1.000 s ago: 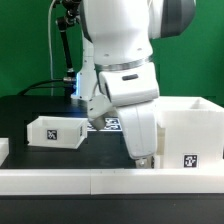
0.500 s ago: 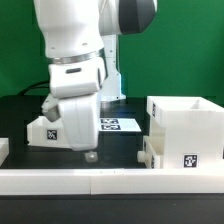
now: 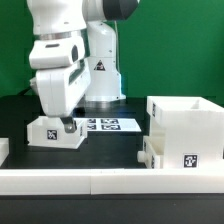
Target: Assemble drawer
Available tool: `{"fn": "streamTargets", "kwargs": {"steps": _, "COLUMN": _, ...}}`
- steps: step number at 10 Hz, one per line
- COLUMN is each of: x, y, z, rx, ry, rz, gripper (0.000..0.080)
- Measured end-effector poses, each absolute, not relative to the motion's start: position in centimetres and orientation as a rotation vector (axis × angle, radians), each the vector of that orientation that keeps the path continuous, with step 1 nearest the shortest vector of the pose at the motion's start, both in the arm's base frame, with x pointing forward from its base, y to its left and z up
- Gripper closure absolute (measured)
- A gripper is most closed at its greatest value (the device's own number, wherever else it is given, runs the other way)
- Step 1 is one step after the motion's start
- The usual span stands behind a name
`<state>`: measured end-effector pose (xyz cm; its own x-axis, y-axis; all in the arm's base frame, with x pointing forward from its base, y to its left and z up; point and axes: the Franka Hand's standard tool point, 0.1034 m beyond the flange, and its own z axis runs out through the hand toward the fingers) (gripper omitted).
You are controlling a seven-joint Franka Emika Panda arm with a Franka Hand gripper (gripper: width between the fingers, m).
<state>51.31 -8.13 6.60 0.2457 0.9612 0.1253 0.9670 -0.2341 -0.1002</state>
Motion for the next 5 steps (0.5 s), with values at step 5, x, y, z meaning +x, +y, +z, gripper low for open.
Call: {"fn": "streamTargets", "kwargs": {"steps": 5, "x": 51.2, "y": -7.97, "z": 6.25, "rx": -2.55, "ry": -1.534, "rz": -0.024, "gripper": 0.015}}
